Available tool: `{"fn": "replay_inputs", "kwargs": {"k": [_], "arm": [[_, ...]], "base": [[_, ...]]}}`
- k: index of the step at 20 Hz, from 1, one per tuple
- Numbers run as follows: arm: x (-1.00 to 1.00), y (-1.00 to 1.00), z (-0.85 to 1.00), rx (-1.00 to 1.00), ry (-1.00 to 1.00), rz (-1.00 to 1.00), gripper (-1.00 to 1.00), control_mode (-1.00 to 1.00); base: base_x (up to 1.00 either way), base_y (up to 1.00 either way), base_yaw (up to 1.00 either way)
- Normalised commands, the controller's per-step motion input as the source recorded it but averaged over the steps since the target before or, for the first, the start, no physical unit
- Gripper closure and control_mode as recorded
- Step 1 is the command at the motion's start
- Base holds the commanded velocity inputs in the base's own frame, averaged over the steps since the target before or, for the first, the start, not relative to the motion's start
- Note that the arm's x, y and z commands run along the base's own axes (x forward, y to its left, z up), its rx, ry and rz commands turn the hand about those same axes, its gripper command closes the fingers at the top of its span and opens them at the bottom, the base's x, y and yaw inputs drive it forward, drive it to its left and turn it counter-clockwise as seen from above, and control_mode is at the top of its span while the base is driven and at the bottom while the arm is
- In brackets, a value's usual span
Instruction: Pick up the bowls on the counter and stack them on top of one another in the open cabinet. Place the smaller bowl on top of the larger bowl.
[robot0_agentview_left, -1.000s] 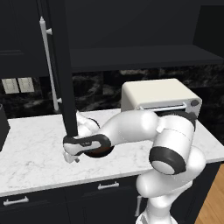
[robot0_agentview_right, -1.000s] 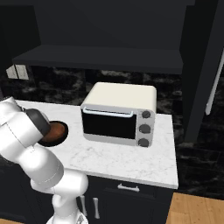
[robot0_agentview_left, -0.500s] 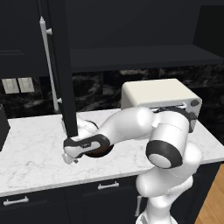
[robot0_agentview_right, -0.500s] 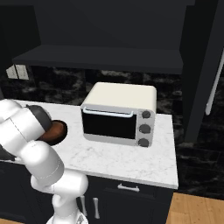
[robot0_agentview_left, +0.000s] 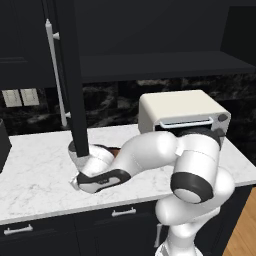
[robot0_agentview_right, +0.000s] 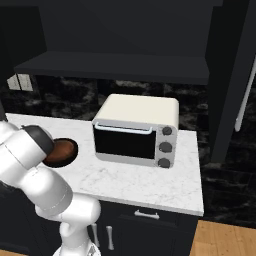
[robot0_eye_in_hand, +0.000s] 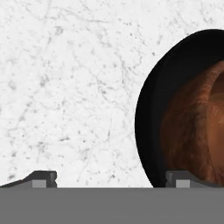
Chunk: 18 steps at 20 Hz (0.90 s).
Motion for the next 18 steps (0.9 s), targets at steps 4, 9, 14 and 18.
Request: {"fn": "replay_inputs", "kwargs": {"k": [4,9,14,18], "arm": [[0.00,-0.01,0.00,0.00,-0.04,0.00,-1.00,-1.00],[0.02,-0.21,0.00,0.00,0.00,0.00,-1.00,-1.00],[0.07,-0.15,-0.08,0.00,0.06,0.00,-1.00,-1.00],[0.07,0.00,-0.29,0.00,0.02,0.00,-1.00,-1.00]], "base": [[0.00,0.00,0.00],[0.00,0.00,0.00],[0.00,0.00,0.00],[0.00,0.00,0.00]]}}
